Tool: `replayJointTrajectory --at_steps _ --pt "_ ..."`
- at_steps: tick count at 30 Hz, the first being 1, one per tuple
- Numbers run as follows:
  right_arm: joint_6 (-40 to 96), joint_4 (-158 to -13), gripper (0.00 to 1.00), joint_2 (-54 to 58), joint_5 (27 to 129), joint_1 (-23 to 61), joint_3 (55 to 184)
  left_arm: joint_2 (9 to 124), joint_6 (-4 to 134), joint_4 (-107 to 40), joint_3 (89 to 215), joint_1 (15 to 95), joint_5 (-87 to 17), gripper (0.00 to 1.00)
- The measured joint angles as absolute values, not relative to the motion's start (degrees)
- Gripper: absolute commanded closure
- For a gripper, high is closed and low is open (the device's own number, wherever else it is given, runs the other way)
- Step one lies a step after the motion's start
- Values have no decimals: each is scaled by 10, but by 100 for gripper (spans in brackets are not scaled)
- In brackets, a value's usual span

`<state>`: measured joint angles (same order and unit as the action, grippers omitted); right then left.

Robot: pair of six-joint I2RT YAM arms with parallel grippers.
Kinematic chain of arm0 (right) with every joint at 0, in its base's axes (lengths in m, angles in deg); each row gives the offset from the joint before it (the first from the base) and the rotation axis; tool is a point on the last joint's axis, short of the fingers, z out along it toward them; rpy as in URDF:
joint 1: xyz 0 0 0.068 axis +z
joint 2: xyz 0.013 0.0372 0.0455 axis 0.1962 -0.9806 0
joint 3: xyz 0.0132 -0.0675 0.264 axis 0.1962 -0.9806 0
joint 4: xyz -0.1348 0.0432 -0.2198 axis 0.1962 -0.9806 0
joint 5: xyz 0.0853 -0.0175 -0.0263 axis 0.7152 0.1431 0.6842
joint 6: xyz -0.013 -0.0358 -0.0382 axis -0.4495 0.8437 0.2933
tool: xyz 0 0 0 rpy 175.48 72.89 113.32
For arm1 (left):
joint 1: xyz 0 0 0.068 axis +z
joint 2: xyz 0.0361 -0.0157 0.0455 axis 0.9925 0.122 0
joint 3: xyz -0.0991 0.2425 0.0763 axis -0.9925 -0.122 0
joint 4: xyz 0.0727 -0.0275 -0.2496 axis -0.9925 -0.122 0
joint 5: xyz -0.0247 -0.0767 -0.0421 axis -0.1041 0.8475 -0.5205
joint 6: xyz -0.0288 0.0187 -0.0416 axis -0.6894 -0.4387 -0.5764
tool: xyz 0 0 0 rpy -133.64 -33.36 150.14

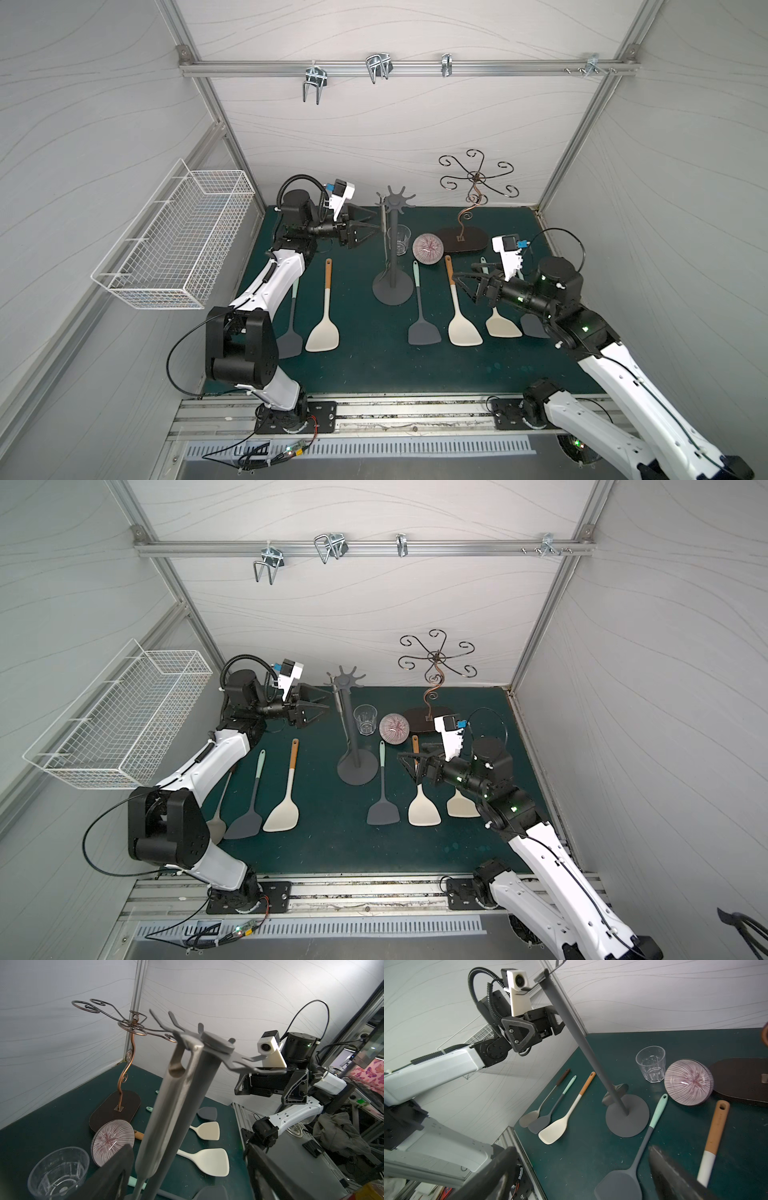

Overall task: Take the spatula off the kitchen utensil rack
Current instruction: Take off the spatula from the rack.

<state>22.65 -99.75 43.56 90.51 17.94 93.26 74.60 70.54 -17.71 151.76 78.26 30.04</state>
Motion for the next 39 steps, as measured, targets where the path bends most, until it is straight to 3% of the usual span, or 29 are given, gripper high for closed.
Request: replayJointTrajectory --at_steps 19,26,32,39 --pt "226 -992 1 362 986 179 949 872 764 -189 1624 755 369 21" --pt "228 -987 1 362 985 180 947 894 767 -188 1628 745 375 26" --pt "232 -965 1 359 975 188 937 894 772 -184 1628 745 387 41" --pt "244 -949 1 334 962 213 937 894 773 -180 1628 749 391 39"
